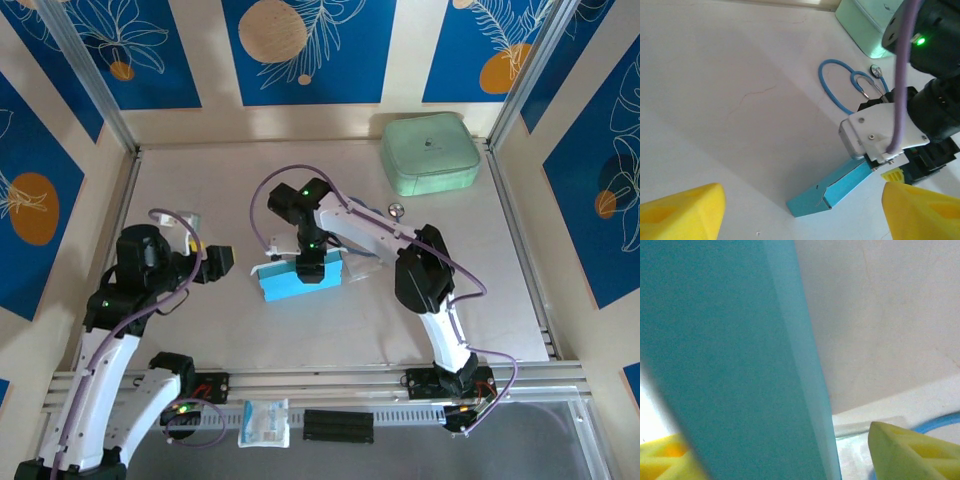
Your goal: Fold the paper box
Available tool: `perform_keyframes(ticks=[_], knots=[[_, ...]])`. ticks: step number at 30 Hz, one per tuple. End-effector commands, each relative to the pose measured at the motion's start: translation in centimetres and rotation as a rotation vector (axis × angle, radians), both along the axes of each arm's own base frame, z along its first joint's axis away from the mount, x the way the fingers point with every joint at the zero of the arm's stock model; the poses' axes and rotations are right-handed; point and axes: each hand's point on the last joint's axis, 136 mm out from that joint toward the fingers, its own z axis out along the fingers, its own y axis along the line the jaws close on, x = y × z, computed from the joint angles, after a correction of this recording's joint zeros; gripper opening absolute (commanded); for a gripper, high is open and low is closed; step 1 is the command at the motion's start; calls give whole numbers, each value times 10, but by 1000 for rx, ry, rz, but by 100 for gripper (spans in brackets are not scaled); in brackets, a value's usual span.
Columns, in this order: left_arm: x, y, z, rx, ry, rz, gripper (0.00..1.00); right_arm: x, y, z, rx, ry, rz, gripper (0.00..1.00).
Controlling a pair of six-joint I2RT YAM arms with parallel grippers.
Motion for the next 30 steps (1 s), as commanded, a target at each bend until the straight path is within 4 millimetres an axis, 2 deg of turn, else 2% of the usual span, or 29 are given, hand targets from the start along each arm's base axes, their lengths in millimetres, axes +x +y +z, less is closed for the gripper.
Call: perform_keyframes(ticks=[1, 3, 6, 11, 13, 15, 18, 22, 25, 28, 30], knots=[[2, -3, -6, 7, 8, -22, 81, -10, 2, 26, 68, 13, 7, 80], [1, -3, -13, 17, 30, -27, 81, -13, 6, 35, 112, 32, -2, 84], [-2, -8, -20, 14, 49, -61, 80, -15, 14, 52, 181, 25, -10, 85], [-11, -21, -25, 5, 96, -133, 75, -7, 23, 109, 435, -8, -118, 84], [-17, -26, -29, 14, 125, -166, 73, 3, 14, 129, 558, 3, -236, 84], [-20, -33, -31, 29, 134, -192, 72, 14, -5, 137, 657, 44, -379, 81], [-21, -39, -38, 87, 185, -202, 72, 27, -45, 135, 728, 146, -601, 73], [-16, -41, -57, 205, 285, -203, 71, 17, -77, 114, 705, 269, -721, 69], [-14, -46, -65, 261, 316, -242, 70, 10, -84, 95, 655, 303, -730, 68], [-14, -58, -67, 253, 323, -303, 68, 9, -81, 84, 629, 328, -718, 64], [-14, -64, -65, 241, 321, -324, 66, 9, -77, 78, 618, 354, -713, 57]])
